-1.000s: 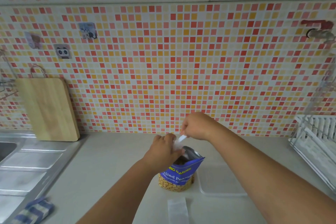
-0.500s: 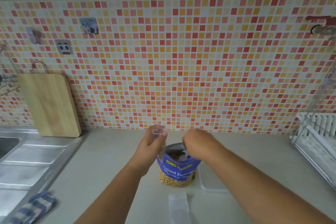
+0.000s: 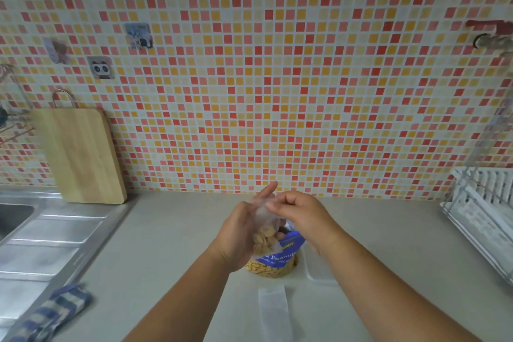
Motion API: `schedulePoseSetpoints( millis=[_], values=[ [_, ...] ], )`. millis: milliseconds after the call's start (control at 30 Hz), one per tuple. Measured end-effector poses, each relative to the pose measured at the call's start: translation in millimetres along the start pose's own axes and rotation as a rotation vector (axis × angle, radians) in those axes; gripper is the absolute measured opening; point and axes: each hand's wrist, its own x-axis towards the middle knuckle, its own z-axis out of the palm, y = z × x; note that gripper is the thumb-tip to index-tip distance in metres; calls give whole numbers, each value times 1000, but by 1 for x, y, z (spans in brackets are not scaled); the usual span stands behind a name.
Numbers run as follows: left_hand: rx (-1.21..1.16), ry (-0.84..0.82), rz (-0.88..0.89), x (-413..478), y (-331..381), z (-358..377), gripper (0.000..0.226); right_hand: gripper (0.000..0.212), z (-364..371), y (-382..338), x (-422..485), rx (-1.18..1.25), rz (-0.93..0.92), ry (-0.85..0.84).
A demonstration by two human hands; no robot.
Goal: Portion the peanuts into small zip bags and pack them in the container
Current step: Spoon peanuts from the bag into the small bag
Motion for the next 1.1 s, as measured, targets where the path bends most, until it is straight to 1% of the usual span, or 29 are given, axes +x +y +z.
schedulePoseSetpoints(
  millis=[67, 133, 200, 267, 333, 400, 467, 533, 567, 600, 633, 700, 767, 833, 933, 1100],
  values=[
    [1, -7, -16, -1, -1, 6, 48, 12, 2, 6, -3, 59, -25, 48],
    [42, 13, -34, -2, -3, 8, 46, 12, 5, 13, -6, 29, -61, 104],
    [139, 31, -32, -4, -7, 6, 41, 17, 4, 20, -10, 15, -98, 152],
    [230, 78, -40, -9, -12, -3, 41, 24, -1, 25, -17, 64, -81, 158],
    [291, 159, -80, -18, -21, -15, 43, 25, -10, 38, -25, 108, 30, 100],
    [403, 240, -182, -28, -39, -26, 38, 25, -15, 59, -32, 55, 196, -4],
    [571, 295, -348, -36, -66, -35, 29, 25, -13, 89, -38, -106, 357, -67],
    [703, 344, -481, -40, -97, -44, 16, 23, -6, 123, -40, -279, 458, -24],
    [770, 368, -511, -42, -109, -46, 12, 19, -2, 140, -40, -388, 484, 11],
    [850, 389, -519, -42, -120, -47, 19, 18, 3, 153, -40, -473, 506, 49],
    [924, 401, -520, -41, -129, -47, 30, 24, 8, 163, -40, -512, 534, 98],
    [1010, 424, -512, -39, -138, -45, 44, 33, 17, 174, -40, -472, 566, 170],
    [1063, 433, -499, -37, -143, -44, 51, 33, 28, 181, -37, -415, 569, 194],
    [1130, 445, -485, -36, -147, -46, 53, 32, 39, 185, -32, -380, 563, 183],
    [1149, 485, -495, -37, -150, -55, 57, 31, 50, 189, -26, -372, 558, 177],
    [1146, 504, -496, -39, -152, -66, 54, 20, 36, 194, -24, -396, 538, 305]
  ],
)
